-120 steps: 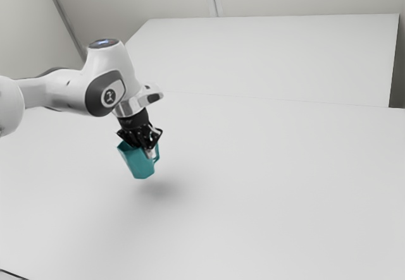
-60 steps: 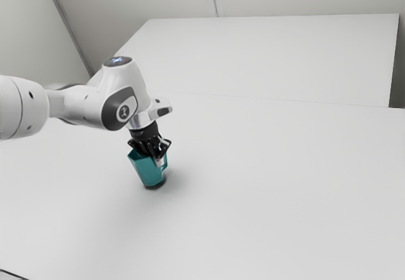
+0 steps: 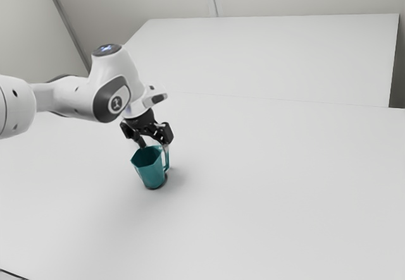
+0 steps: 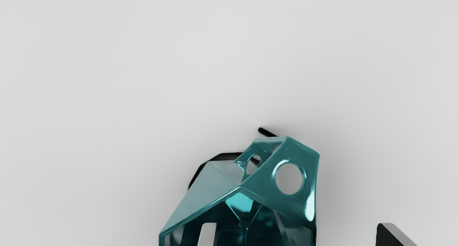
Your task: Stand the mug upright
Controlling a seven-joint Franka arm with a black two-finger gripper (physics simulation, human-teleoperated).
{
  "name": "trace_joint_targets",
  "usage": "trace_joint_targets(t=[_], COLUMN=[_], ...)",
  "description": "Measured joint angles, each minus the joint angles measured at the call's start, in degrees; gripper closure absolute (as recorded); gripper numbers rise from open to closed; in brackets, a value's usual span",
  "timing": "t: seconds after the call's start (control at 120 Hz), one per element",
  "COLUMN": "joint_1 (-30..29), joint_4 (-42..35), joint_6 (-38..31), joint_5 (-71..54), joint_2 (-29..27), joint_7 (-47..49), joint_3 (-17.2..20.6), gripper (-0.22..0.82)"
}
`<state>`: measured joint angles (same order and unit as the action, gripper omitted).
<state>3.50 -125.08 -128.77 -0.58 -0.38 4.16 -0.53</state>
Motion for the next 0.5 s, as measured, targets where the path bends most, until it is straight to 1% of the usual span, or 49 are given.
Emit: trace_joint_targets(t=[0.092,0.15,0.5], joint_1=[0.2,0.6,1.1], joint_4=[0.6,1.8,17.1], joint_6=[2.1,3.1,14.5], joint_5=[0.0,0.0,-1.7], joint_2=[-3.4,-4.4,-4.1], joint_7=[-0.1,-0.2,-0.4], joint_3=[0.0,0.0,0.2], gripper=[0.08,0.06,0.01])
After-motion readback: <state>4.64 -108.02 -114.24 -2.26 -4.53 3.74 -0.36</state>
